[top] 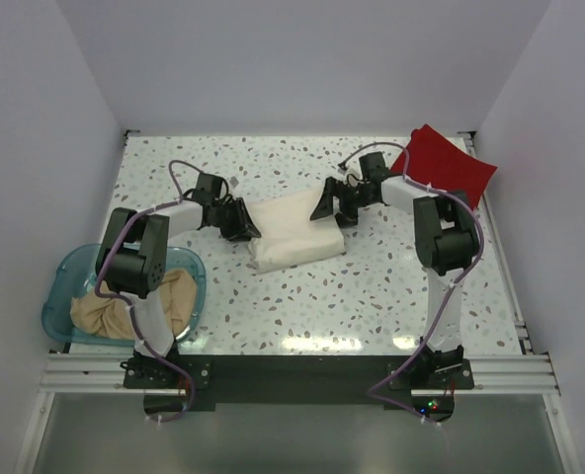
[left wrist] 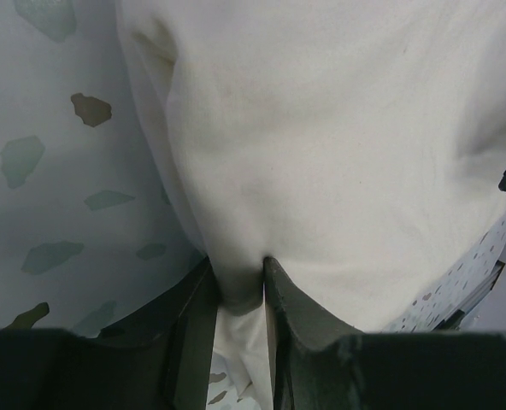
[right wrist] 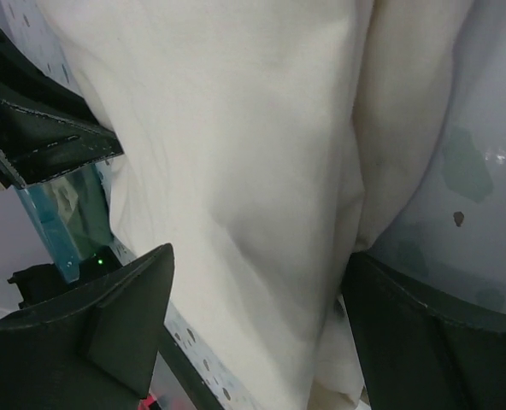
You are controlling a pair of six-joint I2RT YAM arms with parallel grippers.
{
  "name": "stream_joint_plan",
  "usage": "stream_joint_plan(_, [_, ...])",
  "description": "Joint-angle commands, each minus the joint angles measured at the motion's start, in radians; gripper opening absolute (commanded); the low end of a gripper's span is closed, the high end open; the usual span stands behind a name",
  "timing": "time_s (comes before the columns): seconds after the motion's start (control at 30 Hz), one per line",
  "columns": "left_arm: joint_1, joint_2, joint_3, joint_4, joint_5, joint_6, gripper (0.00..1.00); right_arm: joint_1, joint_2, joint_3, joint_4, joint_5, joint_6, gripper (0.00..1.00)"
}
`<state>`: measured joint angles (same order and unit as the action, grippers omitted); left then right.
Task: Fold and stack the t-shirts
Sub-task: Neatly place the folded tshirt to the corner
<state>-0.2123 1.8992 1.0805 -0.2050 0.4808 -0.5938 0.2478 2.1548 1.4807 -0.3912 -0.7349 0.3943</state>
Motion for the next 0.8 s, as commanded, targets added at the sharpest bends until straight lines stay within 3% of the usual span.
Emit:
stream_joint_plan(0.0, [-0.015,0.051,0.002,-0.019,-0.07,0.006,0.33,0.041,0.102,-0.026,-0.015,0.101,-0.038,0.81])
stream_joint_plan(0.23, [-0.021,0.067,0.015,-0.019,-0.058,0.009,0.33,0.068,0.117,-0.019,-0.009,0.111,-0.037,0.71])
stream_joint_plan(0.43, [-0.022,0.066,0.019,-0.024,-0.059,0.015,0.37,0.076,0.108,-0.014,-0.024,0.143,-0.038,0.42])
stream_joint_plan(0.63, [-0.022,0.054,0.033,-0.036,-0.059,0.017,0.58,0.076,0.063,0.051,-0.128,0.236,-0.069,0.01])
stream_joint_plan(0.77, [-0.024,0.035,0.055,-0.051,-0.051,0.022,0.65,0.076,0.051,0.156,-0.286,0.377,-0.127,0.0])
